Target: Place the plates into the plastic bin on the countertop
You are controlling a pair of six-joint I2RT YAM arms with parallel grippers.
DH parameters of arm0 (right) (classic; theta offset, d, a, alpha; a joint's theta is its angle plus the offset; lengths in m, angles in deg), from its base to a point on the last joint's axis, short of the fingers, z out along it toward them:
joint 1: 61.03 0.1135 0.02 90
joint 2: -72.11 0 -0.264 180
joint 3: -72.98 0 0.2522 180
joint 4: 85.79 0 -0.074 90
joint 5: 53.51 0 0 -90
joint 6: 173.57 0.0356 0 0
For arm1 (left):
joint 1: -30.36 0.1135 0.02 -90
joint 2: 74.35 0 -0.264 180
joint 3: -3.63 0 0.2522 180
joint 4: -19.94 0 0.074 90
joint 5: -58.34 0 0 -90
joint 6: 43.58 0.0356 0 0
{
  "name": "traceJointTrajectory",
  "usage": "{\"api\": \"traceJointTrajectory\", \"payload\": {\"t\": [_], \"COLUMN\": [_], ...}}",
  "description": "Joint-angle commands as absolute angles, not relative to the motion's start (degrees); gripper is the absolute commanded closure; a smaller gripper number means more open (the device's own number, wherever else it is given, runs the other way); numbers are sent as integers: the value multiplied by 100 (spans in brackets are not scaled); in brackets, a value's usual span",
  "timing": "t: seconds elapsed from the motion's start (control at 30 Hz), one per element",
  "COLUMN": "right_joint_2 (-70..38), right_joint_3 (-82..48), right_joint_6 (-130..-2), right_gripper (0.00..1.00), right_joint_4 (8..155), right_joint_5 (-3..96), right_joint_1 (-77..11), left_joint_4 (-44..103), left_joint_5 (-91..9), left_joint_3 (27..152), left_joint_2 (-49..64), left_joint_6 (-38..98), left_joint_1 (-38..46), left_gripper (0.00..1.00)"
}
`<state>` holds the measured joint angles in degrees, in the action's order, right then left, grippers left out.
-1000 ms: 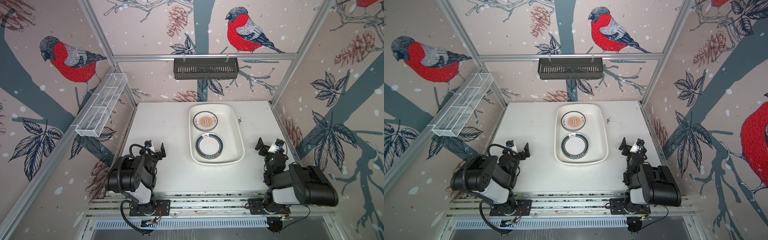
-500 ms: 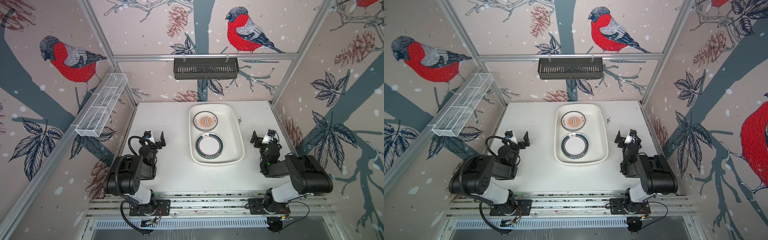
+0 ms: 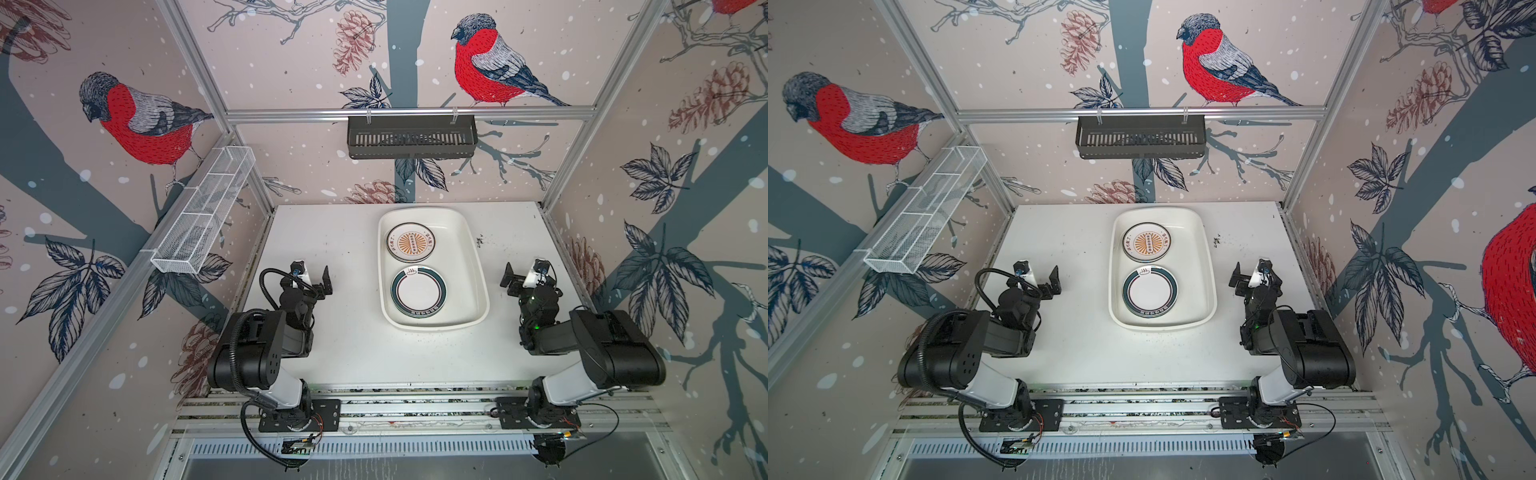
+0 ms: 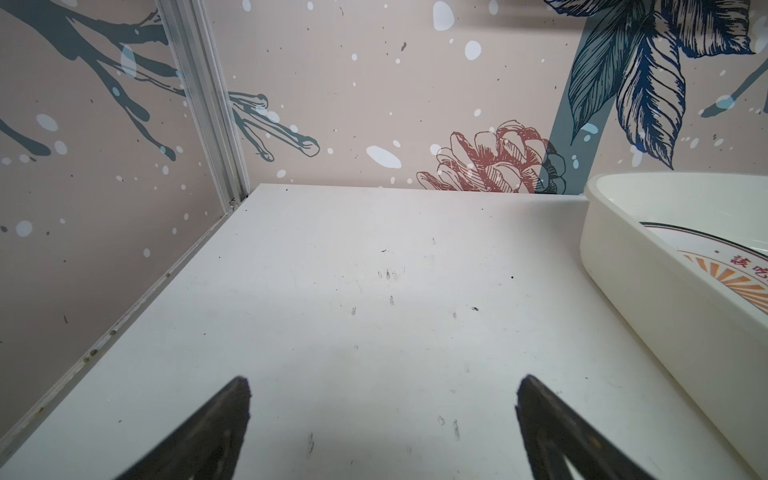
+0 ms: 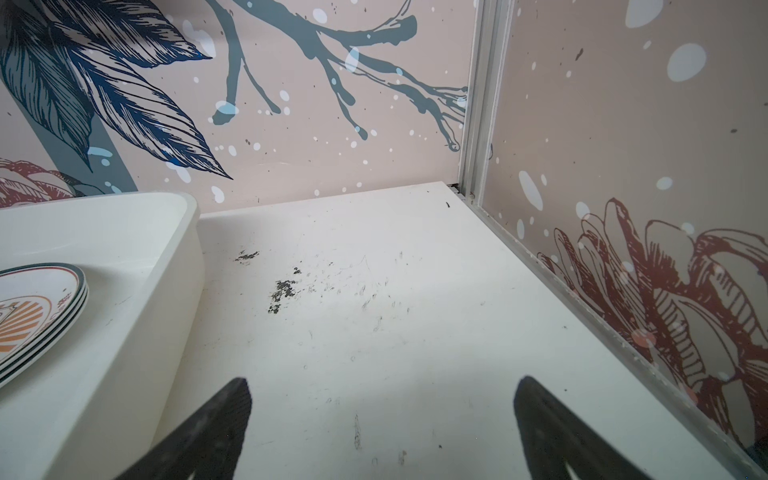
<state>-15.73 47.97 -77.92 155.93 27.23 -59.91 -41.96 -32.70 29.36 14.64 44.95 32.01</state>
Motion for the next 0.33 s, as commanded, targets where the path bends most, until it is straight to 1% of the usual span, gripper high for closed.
{"api": "traceJointTrajectory", "payload": {"t": [0.0, 0.13, 0.23, 0.3], "right_joint_2": [-1581, -1583, -1583, -1577], "right_joint_3": [4788, 4788, 4794, 4792], "right_joint_6": [-7867, -7866, -7870, -7867], "right_gripper": [1, 1, 1, 0], "right_joint_4": [15663, 15661, 15662, 15662], "right_joint_5": [2656, 2653, 2655, 2655], "right_joint_1": [-5981, -5980, -5980, -5980], "left_joint_4": [-4268, -4254, -4125, -4157], "left_joint_5": [-3254, -3247, -2958, -2971], "left_joint_3": [2978, 2991, 3065, 3040], "left_joint_2": [1459, 1463, 1477, 1459], "left_joint_6": [4546, 4552, 4628, 4634], "left_joint_1": [3185, 3185, 3040, 3036], "left_gripper": [1, 1, 1, 1]}}
